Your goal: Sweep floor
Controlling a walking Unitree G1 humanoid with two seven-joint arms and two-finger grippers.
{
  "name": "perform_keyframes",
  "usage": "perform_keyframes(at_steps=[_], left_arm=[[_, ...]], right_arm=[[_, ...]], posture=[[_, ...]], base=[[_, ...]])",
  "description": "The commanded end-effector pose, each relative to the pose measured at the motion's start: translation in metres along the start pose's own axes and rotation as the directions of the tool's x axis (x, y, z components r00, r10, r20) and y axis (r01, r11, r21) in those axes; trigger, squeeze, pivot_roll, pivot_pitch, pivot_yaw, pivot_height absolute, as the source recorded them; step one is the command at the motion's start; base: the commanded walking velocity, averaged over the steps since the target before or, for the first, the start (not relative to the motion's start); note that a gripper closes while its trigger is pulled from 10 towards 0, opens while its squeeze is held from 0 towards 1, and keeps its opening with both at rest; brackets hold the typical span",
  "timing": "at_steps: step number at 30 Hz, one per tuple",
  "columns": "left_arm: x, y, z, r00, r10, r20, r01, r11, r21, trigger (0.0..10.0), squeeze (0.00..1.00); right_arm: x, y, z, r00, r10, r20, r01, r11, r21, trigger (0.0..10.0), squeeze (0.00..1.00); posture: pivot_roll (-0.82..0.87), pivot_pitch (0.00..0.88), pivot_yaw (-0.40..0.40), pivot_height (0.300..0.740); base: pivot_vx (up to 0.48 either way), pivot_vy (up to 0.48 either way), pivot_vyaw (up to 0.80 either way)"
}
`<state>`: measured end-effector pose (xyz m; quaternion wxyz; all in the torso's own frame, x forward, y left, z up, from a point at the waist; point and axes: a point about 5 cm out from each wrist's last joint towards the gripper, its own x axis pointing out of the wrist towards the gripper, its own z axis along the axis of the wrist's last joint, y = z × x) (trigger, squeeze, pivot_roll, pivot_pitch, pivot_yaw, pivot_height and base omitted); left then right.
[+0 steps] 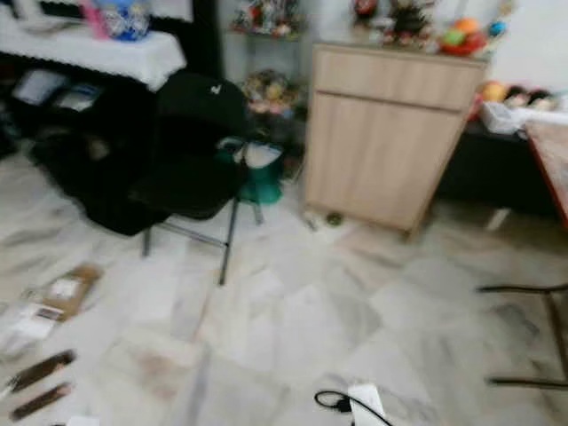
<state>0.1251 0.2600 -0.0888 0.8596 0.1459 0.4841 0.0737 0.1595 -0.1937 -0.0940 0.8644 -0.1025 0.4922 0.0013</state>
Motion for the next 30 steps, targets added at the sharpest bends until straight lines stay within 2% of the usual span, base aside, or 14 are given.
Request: perform_keyframes(at_steps=[1,17,30], left_arm=[[0.0068,-0.0245,0.0310,0.991,-0.125,0.038,0.130,0.977,-0.168,10.0,0.00],[0.0066,-0.0250,0.0301,0.991,-0.125,0.037,0.129,0.979,-0.160,10.0,0.00],[0.0067,-0.0273,0.0315,0.991,-0.126,0.040,0.130,0.978,-0.165,10.0,0.00]], right_arm=[[0.0023,0.0052,0.0206,0.991,0.105,0.087,-0.127,0.945,0.301,10.0,0.00],[0.0019,-0.0010,0.0180,0.991,0.105,0.085,-0.126,0.947,0.297,10.0,0.00],[0.0021,0.0043,0.0189,0.991,0.109,0.082,-0.128,0.947,0.293,10.0,0.00]], posture=[[0.08,0.046,-0.067,0.740],[0.08,0.037,-0.066,0.740],[0.08,0.043,-0.074,0.740]], base=[[0.000,0.000,0.80],[0.000,0.000,0.80],[0.000,0.000,0.80]])
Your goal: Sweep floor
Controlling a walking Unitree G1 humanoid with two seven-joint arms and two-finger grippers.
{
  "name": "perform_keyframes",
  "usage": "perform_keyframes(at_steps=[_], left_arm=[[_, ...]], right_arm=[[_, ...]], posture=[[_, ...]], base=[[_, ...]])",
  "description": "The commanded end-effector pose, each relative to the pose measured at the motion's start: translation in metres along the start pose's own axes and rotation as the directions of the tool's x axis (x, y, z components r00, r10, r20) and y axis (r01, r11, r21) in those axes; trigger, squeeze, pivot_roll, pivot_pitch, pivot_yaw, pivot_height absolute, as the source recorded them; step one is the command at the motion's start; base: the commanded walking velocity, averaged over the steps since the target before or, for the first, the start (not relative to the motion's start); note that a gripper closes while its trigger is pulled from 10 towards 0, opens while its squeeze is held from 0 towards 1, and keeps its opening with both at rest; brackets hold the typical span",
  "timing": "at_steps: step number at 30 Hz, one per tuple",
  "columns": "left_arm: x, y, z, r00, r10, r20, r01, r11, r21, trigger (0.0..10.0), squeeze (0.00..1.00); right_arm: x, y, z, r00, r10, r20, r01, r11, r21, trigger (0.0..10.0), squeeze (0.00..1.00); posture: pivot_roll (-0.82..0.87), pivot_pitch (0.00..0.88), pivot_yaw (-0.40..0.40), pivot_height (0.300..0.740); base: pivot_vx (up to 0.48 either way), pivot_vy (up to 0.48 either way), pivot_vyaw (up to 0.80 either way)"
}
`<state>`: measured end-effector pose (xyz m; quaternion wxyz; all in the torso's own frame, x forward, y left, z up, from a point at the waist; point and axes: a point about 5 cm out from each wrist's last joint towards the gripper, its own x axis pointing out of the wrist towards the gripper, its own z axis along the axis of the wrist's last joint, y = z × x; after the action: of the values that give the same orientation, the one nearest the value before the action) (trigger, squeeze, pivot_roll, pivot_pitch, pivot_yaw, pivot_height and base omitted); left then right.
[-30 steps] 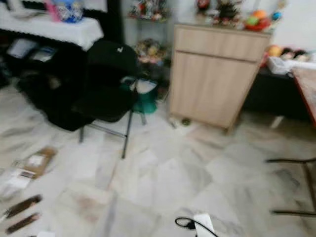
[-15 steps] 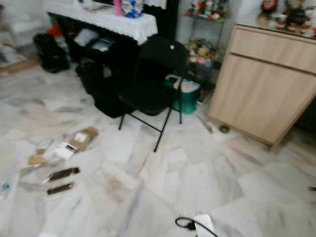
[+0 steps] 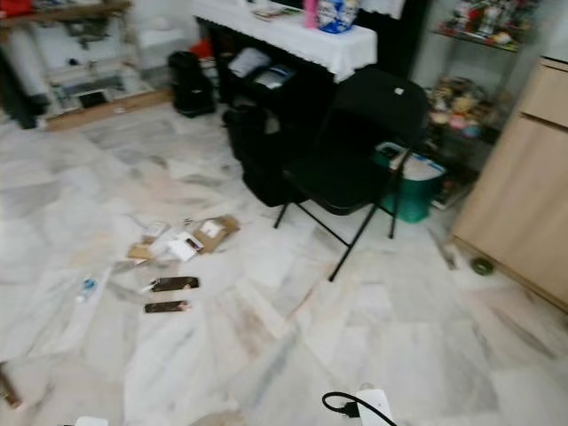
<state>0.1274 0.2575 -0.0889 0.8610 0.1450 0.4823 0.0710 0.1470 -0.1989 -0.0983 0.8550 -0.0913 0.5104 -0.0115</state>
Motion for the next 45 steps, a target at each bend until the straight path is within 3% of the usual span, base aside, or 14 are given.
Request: perform_keyframes(at_steps=[1,21,45], left_arm=[[0.0064,-0.0250,0.0291,0.992,-0.121,0.035,0.125,0.978,-0.167,10.0,0.00],[0.0066,-0.0275,0.0324,0.992,-0.122,0.046,0.128,0.976,-0.176,10.0,0.00],[0.0058,-0.0325,0.0306,0.991,-0.129,0.045,0.135,0.974,-0.182,10.0,0.00]], right_arm=[[0.0029,0.0086,0.0327,0.985,0.120,0.121,-0.148,0.955,0.258,10.0,0.00],[0.0030,0.0015,0.0348,0.986,0.111,0.127,-0.141,0.956,0.258,10.0,0.00],[0.0030,0.0065,0.0347,0.985,0.118,0.126,-0.147,0.957,0.251,10.0,0.00]], posture=[[0.08,0.044,-0.075,0.740],[0.08,0.050,-0.079,0.740],[0.08,0.051,-0.084,0.740]], base=[[0.000,0.000,0.80],[0.000,0.000,0.80],[0.000,0.000,0.80]])
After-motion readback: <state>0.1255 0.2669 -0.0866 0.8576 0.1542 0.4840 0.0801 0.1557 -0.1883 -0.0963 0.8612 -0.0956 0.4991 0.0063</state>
